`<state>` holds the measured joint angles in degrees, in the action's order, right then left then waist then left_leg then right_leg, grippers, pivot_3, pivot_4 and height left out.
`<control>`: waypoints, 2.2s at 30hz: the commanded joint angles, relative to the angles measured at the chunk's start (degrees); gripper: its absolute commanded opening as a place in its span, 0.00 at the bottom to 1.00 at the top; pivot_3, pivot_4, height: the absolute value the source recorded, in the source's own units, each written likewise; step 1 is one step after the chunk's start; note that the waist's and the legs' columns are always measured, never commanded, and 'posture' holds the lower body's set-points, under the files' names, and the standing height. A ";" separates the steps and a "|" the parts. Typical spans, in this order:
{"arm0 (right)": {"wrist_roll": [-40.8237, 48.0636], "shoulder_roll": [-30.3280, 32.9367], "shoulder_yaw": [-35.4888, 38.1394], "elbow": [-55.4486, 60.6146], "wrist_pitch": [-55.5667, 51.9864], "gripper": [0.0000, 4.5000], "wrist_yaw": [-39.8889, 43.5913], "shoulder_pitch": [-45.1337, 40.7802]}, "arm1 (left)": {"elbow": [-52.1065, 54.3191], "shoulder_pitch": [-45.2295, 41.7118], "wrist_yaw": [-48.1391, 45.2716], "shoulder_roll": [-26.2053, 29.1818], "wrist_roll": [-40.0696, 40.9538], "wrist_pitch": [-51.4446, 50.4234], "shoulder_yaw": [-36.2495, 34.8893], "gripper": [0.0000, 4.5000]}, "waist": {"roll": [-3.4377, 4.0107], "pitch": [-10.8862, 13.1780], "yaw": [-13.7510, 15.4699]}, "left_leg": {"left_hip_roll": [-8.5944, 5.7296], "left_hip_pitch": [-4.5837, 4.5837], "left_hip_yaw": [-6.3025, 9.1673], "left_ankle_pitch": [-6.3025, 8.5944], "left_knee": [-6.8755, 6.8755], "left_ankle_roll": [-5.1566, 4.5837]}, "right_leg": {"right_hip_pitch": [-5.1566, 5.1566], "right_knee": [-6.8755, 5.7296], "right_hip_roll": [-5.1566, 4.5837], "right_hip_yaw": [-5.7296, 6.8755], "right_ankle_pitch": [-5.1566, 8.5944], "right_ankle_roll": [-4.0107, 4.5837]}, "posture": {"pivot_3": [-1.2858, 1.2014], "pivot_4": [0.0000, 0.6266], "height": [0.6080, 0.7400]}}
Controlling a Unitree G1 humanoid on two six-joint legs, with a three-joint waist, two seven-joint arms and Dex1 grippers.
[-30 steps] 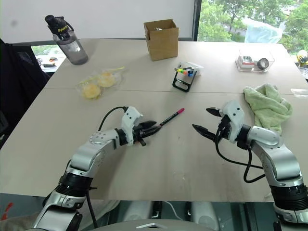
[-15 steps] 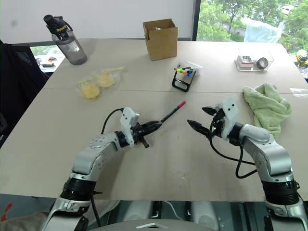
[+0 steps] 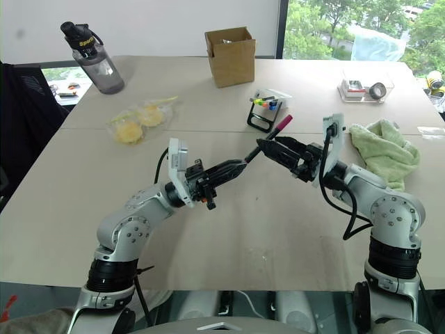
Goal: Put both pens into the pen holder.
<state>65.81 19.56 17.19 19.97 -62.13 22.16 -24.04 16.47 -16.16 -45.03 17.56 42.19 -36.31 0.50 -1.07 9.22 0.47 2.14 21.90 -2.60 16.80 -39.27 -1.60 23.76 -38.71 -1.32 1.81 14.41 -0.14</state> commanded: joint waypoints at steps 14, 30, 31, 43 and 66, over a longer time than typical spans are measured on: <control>7.55 8.87 -3.55 1.85 -2.16 0.01 2.82 -0.65 | 2.35 -1.75 -3.48 3.14 2.85 -2.59 1.03 0.00 | 0.00 0.01 0.12 | 0.04 0.04 0.01 0.02 0.08 -0.03 | 0.01 0.17 0.12 -0.02 0.00 -0.01 | 0.52 0.24 0.97; 15.13 11.24 -4.79 -1.63 -4.05 0.51 3.21 -2.63 | 4.17 -1.37 -5.02 4.60 9.91 -7.73 0.19 0.00 | 0.00 0.03 0.11 | 0.06 0.07 0.01 0.04 0.09 -0.05 | 0.01 0.23 0.12 -0.02 0.00 -0.01 | 0.52 0.24 0.97; 15.33 11.57 -4.90 -1.88 -4.04 0.51 3.81 -2.91 | 4.14 -1.19 -5.39 5.28 9.81 -8.06 0.34 0.00 | 0.00 0.03 0.11 | 0.06 0.07 0.01 0.04 0.09 -0.05 | 0.01 0.24 0.13 -0.02 0.00 -0.01 | 0.52 0.24 0.97; 14.97 16.10 -5.91 -2.58 -4.29 0.00 11.47 -3.38 | 2.75 -1.81 -6.49 7.54 11.19 -8.81 -1.08 0.00 | 0.02 0.06 0.17 | 0.07 0.15 0.02 0.07 0.12 -0.11 | 0.02 0.43 0.14 -0.01 0.00 -0.01 | 0.52 0.24 0.97; 19.14 13.89 -7.01 -1.78 -4.13 0.00 8.69 -3.07 | 1.54 -3.33 -5.33 5.70 9.64 -6.20 -1.45 0.00 | 0.02 0.06 0.19 | 0.08 0.27 0.01 0.12 0.14 -0.19 | 0.02 0.69 -0.12 0.01 -0.01 -0.02 | 0.52 0.24 0.97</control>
<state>80.40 34.06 11.16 15.54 -65.09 30.25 -27.09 17.43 -18.11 -51.16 23.72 51.98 -44.14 0.44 -1.05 9.28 0.66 2.22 22.17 -2.58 16.92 -39.13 -1.79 23.78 -38.02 -1.45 1.82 14.40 -0.16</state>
